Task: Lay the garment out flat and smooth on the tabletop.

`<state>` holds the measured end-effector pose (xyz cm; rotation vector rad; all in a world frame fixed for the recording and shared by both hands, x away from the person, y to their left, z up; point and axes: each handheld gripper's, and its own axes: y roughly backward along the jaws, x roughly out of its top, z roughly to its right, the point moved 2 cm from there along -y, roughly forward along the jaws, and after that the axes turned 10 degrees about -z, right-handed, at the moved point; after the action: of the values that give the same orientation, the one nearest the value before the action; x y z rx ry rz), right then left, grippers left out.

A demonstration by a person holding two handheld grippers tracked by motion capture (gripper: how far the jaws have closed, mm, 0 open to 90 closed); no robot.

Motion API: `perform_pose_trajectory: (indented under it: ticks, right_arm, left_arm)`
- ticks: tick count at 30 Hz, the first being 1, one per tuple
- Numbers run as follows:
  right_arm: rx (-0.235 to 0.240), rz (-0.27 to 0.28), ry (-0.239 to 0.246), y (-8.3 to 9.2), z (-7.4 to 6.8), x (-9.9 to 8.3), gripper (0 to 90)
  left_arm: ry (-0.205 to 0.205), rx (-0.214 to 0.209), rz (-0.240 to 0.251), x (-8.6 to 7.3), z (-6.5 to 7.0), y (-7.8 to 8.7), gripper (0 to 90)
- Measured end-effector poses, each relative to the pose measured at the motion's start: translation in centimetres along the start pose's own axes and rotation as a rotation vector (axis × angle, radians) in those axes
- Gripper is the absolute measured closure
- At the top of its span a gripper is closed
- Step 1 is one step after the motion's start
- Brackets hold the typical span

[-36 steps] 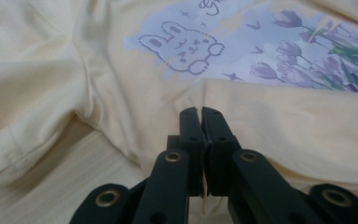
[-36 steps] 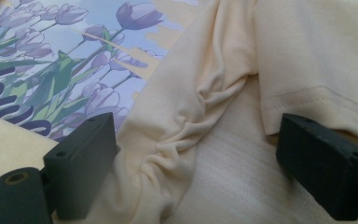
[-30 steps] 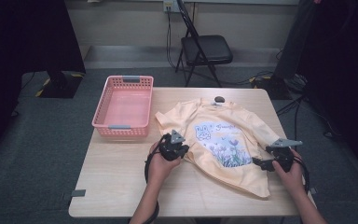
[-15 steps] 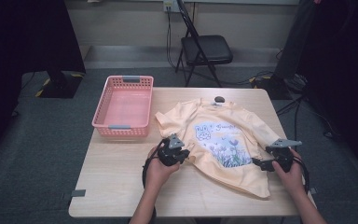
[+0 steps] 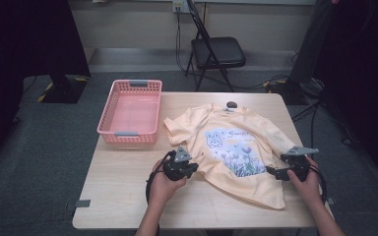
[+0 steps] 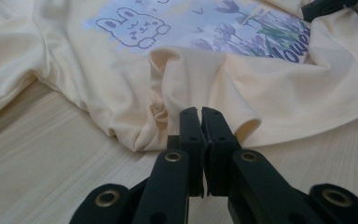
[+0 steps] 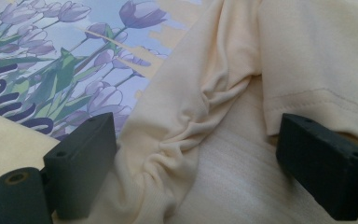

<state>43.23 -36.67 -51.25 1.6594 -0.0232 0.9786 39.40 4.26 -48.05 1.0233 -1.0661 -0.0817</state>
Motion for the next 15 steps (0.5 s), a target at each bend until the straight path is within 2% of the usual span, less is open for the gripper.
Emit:
perform_pose_trajectory:
  ticks: [15]
  right_arm:
    - [0.000, 0.000, 0.001, 0.0, 0.0, 0.0, 11.6]
  left_arm:
    - [-0.013, -0.006, -0.005, -1.6, 0.9, 1.0, 88.4]
